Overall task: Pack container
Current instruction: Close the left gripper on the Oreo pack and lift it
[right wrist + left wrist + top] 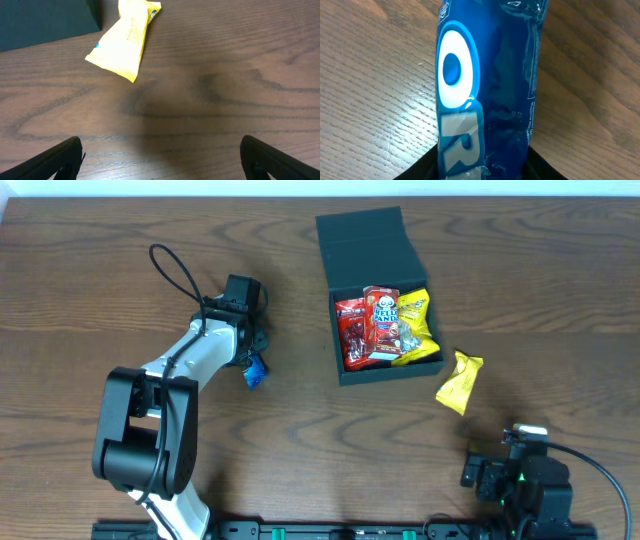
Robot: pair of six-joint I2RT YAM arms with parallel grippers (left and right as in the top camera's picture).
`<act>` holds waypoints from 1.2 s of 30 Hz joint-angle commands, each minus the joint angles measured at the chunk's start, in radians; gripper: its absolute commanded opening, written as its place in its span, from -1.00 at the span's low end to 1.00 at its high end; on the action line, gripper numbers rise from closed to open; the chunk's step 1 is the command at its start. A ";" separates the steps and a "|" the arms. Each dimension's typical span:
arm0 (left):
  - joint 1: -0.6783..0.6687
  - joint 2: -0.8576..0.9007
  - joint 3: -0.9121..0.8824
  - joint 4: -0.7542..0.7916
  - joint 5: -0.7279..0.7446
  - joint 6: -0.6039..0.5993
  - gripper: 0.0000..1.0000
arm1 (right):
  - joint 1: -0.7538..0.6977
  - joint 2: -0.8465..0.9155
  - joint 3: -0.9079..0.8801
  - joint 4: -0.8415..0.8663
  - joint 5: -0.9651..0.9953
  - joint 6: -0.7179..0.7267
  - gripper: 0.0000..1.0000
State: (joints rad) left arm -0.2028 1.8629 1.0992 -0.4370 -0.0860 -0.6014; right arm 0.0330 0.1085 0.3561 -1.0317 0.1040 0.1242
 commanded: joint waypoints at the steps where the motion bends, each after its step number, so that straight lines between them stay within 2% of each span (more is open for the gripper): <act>1: 0.006 0.015 -0.005 0.000 -0.021 0.004 -0.21 | -0.013 -0.004 -0.004 -0.005 -0.003 -0.009 0.99; 19: 0.006 0.015 -0.005 0.000 -0.021 0.004 -0.42 | -0.013 -0.004 -0.004 -0.005 -0.003 -0.009 0.99; 36: 0.000 0.015 -0.005 -0.001 -0.018 0.004 -0.52 | -0.013 -0.004 -0.004 -0.005 -0.003 -0.009 0.99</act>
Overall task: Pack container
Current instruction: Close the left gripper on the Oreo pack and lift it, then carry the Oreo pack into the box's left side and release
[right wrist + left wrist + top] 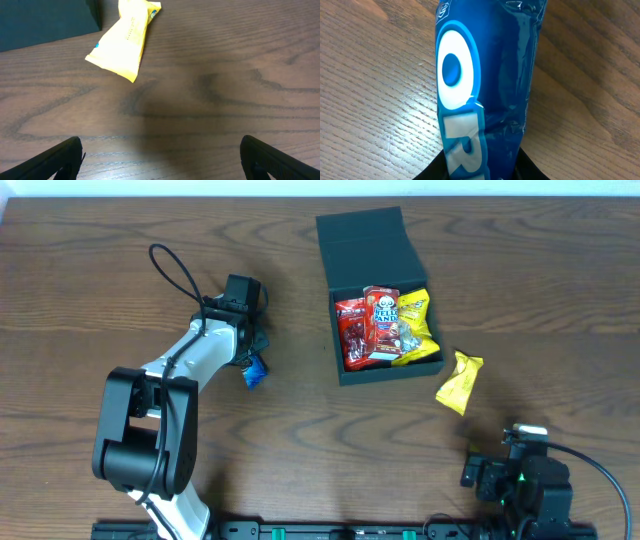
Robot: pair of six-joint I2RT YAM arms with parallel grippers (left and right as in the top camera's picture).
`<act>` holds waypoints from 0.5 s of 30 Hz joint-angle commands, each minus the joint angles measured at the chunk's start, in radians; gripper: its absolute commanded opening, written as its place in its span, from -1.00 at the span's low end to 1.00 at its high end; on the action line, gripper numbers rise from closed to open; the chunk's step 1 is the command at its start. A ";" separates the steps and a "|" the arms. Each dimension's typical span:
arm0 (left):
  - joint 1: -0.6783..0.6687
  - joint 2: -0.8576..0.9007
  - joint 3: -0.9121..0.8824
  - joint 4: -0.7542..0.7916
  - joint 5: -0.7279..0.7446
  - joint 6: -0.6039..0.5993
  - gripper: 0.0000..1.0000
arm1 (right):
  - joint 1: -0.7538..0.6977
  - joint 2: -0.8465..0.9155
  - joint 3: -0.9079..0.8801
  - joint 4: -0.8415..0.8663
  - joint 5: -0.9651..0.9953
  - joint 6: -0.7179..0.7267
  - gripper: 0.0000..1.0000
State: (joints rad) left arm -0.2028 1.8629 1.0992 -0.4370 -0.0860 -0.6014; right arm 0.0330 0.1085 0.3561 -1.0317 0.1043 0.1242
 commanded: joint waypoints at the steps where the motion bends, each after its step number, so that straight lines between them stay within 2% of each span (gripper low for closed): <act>1: -0.001 0.015 -0.005 0.000 -0.018 0.004 -0.52 | -0.013 -0.004 -0.004 -0.005 -0.004 -0.009 0.99; 15: -0.029 -0.017 -0.002 -0.011 -0.018 0.005 -0.70 | -0.013 -0.004 -0.004 -0.005 -0.004 -0.009 0.99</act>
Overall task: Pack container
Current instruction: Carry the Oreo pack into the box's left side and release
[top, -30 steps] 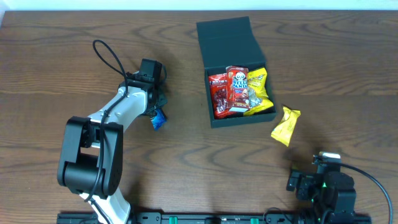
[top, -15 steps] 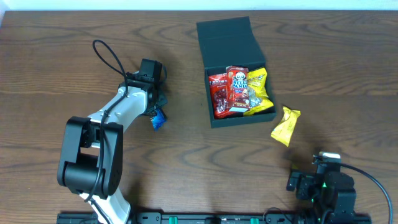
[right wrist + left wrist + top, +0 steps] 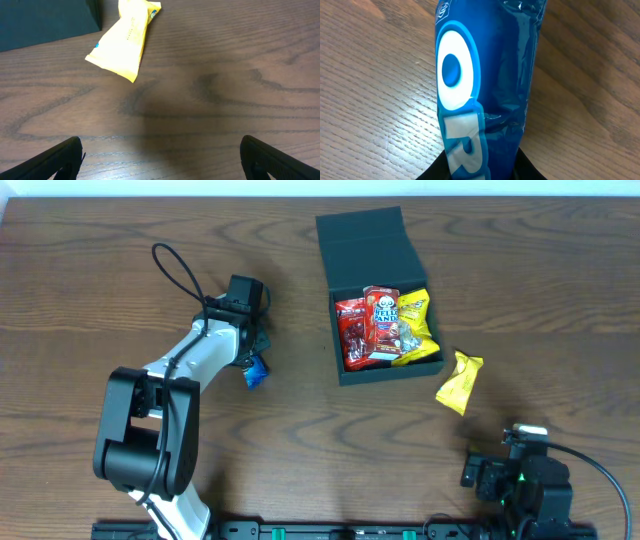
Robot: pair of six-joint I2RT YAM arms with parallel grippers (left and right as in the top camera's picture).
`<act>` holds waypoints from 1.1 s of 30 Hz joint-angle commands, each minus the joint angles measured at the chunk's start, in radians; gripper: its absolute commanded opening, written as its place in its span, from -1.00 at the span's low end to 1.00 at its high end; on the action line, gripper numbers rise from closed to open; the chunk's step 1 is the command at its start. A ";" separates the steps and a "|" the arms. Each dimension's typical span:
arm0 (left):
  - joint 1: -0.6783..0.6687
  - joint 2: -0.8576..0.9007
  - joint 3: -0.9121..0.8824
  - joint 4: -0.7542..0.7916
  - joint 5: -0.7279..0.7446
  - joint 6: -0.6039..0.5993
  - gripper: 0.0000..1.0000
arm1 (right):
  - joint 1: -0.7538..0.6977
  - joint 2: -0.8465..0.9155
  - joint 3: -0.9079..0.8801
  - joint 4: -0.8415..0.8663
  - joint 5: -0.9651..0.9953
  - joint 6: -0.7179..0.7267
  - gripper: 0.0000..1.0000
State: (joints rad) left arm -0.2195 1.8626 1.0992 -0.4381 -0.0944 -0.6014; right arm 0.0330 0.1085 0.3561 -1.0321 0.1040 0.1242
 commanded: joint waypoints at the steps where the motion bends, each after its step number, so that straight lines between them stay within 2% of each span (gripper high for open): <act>1: -0.015 -0.025 -0.002 -0.014 -0.009 0.005 -0.70 | -0.013 -0.004 -0.004 -0.005 -0.003 -0.009 0.99; 6: -0.044 -0.063 0.029 -0.068 -0.014 0.035 -0.88 | -0.013 -0.004 -0.004 -0.004 -0.003 -0.009 0.99; 13: -0.112 -0.094 0.135 -0.179 -0.022 0.087 -0.88 | -0.013 -0.004 -0.004 -0.005 -0.003 -0.009 0.99; 21: -0.256 -0.094 0.348 -0.315 -0.070 0.161 -0.88 | -0.013 -0.004 -0.004 -0.005 -0.003 -0.009 0.98; 27: -0.393 -0.069 0.465 -0.326 -0.070 0.144 -0.88 | -0.013 -0.004 -0.004 -0.005 -0.003 -0.009 0.98; 33: -0.430 0.015 0.545 -0.335 -0.068 0.031 -0.89 | -0.013 -0.004 -0.004 -0.005 -0.003 -0.009 0.99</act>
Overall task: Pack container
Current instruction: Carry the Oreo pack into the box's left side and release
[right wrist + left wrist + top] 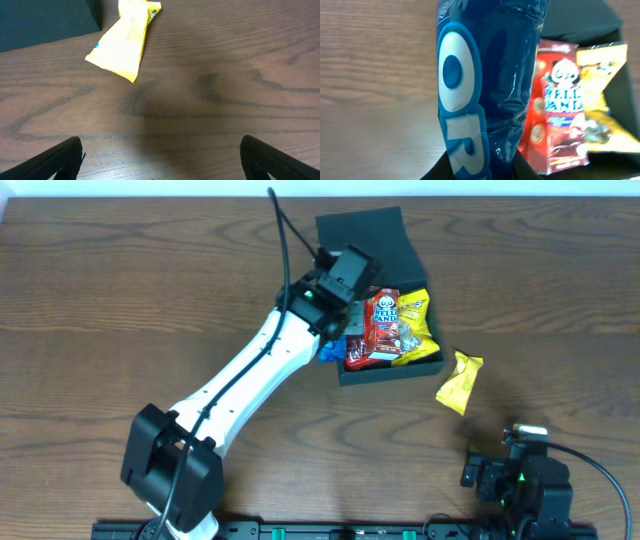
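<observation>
A black box [385, 370] with its lid [362, 232] flipped open stands at the table's middle back. In it lie a red panda packet [381, 322], another red packet and a yellow packet [417, 325]. My left gripper [335, 345] is shut on a blue Oreo packet [480, 85] and holds it over the box's left edge. A yellow packet [459, 381] lies on the table right of the box, also in the right wrist view as a yellow packet [125, 41]. My right gripper [160, 160] stands open near the front right edge.
The left arm [245, 395] stretches diagonally from the front left to the box. Its cable [283, 240] loops up beside the lid. The wooden table [120, 300] surrounds everything.
My left gripper has moved from the table's left side, where the blue packet hung just above the wood, to the box's left edge, still shut on the packet. The right arm stayed put.
At the first moment my left gripper was around the blue packet on the table's left part. Then it was shut tighter on the creased packet, and slightly raised at the last earlier moment. Now the packet hangs by the box. The right gripper has stayed open throughout.
</observation>
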Robot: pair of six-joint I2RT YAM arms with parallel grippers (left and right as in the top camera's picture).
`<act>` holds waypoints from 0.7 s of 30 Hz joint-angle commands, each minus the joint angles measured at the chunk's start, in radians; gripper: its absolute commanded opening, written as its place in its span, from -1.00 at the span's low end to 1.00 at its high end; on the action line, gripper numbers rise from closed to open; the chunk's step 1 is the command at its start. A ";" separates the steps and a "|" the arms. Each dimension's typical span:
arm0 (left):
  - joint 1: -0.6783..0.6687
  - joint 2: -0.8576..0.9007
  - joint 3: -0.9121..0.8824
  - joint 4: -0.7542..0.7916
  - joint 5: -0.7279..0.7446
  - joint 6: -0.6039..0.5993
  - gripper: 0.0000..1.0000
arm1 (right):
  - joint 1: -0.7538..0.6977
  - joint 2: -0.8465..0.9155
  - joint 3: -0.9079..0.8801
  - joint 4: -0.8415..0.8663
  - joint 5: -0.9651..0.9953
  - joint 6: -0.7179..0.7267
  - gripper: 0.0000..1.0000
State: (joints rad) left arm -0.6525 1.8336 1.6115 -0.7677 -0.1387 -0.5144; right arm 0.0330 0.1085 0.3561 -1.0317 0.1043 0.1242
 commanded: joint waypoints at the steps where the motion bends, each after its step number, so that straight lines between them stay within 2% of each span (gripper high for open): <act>1: 0.001 0.062 0.044 -0.006 -0.016 -0.065 -0.89 | -0.013 -0.004 -0.004 -0.005 -0.004 -0.009 0.99; 9: -0.004 0.179 0.102 -0.007 0.056 -0.127 -0.89 | -0.013 -0.004 -0.004 -0.005 -0.004 -0.009 0.99; 17: -0.009 0.198 0.105 -0.018 0.089 -0.267 -0.89 | -0.013 -0.004 -0.004 -0.005 -0.004 -0.009 0.98; 21: -0.010 0.200 0.105 -0.016 0.090 -0.287 -0.89 | -0.013 -0.004 -0.004 -0.005 -0.004 -0.009 0.99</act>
State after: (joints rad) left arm -0.6579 2.0350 1.6840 -0.7826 -0.0513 -0.7612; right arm 0.0330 0.1085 0.3561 -1.0317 0.1043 0.1242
